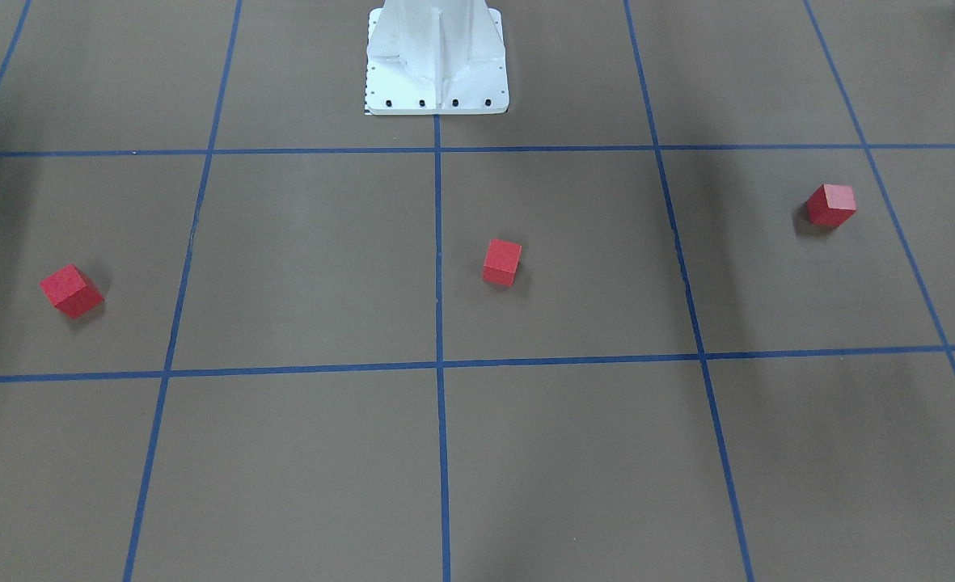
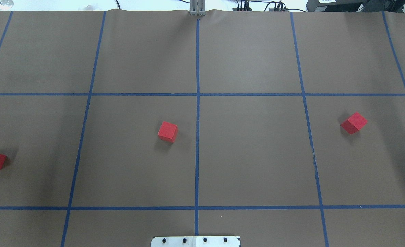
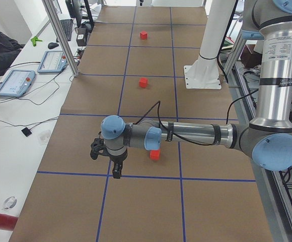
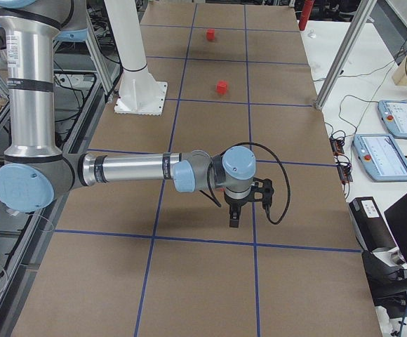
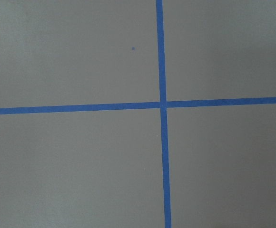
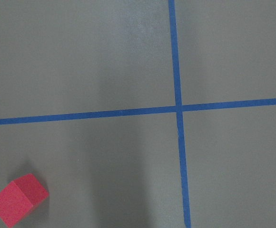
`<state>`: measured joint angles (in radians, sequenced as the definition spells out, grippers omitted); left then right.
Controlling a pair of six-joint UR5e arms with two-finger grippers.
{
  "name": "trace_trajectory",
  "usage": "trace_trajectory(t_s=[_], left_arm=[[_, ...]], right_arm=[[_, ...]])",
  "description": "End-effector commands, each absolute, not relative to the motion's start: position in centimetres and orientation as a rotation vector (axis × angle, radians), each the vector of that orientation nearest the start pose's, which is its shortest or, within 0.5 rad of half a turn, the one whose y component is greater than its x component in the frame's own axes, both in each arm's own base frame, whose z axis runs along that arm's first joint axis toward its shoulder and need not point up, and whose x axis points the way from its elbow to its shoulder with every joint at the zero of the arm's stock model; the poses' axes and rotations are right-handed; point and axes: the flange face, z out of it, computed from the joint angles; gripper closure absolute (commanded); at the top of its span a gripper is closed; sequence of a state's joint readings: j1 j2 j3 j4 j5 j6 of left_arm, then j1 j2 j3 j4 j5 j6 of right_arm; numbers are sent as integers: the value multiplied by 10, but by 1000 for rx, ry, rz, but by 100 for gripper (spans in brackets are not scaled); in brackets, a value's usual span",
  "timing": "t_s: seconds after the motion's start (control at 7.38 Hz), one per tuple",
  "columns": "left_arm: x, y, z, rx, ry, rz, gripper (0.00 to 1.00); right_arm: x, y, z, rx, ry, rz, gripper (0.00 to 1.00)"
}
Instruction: Form red blocks into L shape at center
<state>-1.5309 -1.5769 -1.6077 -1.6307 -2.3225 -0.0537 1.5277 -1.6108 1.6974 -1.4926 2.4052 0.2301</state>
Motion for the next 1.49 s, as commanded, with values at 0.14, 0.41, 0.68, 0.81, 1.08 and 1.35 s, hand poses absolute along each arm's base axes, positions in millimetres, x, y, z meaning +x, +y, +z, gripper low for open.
trace_trajectory(t_s=[0.14,0.41,0.68,0.81,1.08,1.35], left_arm=[[-45,-505,634,61,755,25,0],[-46,-504,633,60,755,15,0],[-27,-526,577,221,768,114,0],[8,-537,554,256,796,118,0],[70,-563,466,321,859,136,0],[117,-566,429,319,902,185,0]], right_arm=[[39,-487,600,48,-847,103,1],[39,-488,599,49,-846,104,1],[39,-487,599,47,-847,104,1],[39,-487,601,45,-847,106,1],[38,-489,602,44,-845,104,1],[38,-490,599,48,-846,102,1]])
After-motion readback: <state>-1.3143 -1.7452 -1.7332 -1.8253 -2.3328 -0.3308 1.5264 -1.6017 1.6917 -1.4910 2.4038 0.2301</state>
